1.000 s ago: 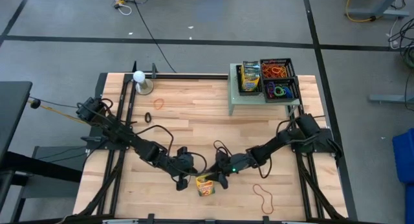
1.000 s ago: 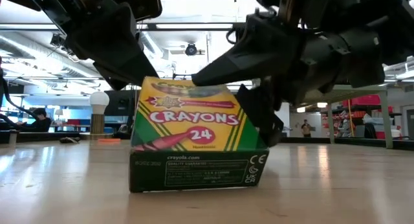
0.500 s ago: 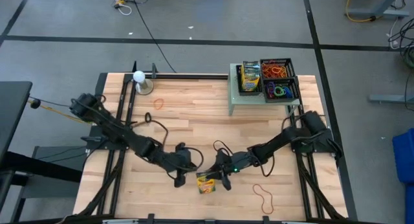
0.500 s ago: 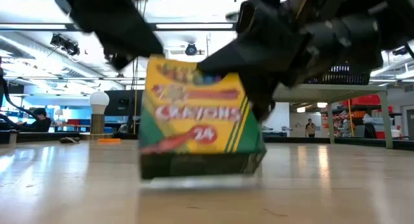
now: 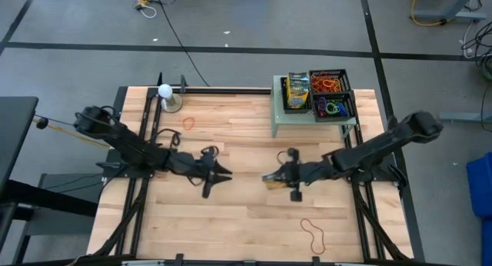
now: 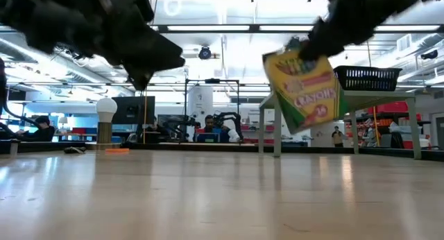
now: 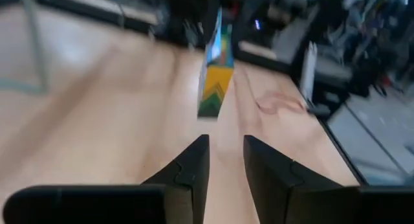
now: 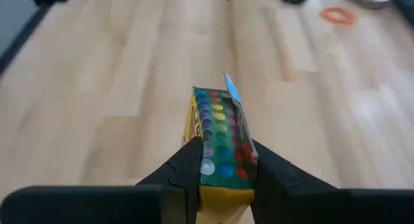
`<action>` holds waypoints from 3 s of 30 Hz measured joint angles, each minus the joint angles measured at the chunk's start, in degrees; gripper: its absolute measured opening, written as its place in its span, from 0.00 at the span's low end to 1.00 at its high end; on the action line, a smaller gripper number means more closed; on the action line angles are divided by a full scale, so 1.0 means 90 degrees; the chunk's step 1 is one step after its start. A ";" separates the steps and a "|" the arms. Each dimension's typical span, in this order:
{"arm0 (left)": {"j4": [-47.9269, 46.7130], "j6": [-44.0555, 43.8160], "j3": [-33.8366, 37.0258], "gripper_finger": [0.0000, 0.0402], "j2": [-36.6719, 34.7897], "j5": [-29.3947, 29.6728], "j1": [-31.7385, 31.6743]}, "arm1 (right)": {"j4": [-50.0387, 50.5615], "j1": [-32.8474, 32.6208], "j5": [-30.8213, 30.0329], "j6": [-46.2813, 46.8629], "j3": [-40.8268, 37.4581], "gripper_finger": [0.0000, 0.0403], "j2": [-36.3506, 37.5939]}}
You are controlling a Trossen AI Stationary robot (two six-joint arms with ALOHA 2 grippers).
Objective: Pick & Place Office Desk Supplies
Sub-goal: Put the yellow crayon box into the left black bin on the shelf
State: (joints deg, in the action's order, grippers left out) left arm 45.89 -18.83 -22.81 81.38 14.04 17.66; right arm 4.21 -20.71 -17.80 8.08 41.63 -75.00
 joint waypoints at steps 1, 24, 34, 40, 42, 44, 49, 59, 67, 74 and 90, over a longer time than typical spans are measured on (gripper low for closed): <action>0.0424 0.0092 0.0119 0.26 0.0102 -0.0009 -0.0117 | -0.0234 0.0072 -0.0002 -0.0077 -0.0301 0.25 0.0217; 0.3347 0.0581 -0.0266 0.26 0.2262 -0.1137 -0.1308 | -0.3379 0.0882 -0.0094 -0.0254 -0.3366 0.32 0.1137; 0.3361 0.0595 -0.0281 0.26 0.2262 -0.1121 -0.1300 | -0.3368 0.0657 -0.0199 -0.0075 -0.3366 0.44 0.1132; 0.3359 0.0595 -0.0281 0.26 0.2262 -0.1121 -0.1300 | -0.3369 0.0634 -0.0330 0.0443 -0.3366 0.54 0.1132; 0.3359 0.0610 -0.0281 0.26 0.2262 -0.1120 -0.1300 | -0.3345 0.0634 -0.0330 0.0583 -0.3352 0.58 0.1132; 0.3359 0.0639 -0.0281 0.26 0.2262 -0.1119 -0.1298 | -0.3115 0.0634 -0.0329 0.0682 -0.3206 0.61 0.1132; 0.3354 0.0491 -0.0273 0.26 0.2257 -0.1337 -0.1295 | -0.1783 0.0624 -0.0328 0.0677 -0.2340 0.65 0.1132; 0.4416 0.0860 0.0666 0.19 0.2208 -0.0837 -0.1660 | 0.2549 0.0744 -0.0303 0.1176 0.0380 0.70 0.1036; 0.4892 0.1182 0.0982 0.02 0.2206 -0.0588 -0.2060 | 0.5191 0.1153 0.0664 0.1257 0.2672 0.70 -0.0645; 0.4835 0.1366 0.0949 0.03 0.2206 -0.0213 -0.2050 | 0.5721 0.1235 0.0819 0.0805 0.3318 0.65 -0.1823; 0.4675 0.1384 0.0950 0.03 0.2209 -0.0225 -0.2002 | 0.5734 0.1328 0.0931 0.1071 0.3320 0.28 -0.2297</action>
State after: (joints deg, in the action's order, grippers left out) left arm 87.96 -6.37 -14.26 101.25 12.01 -0.36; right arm 55.81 -8.75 -9.42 17.72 71.50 -95.68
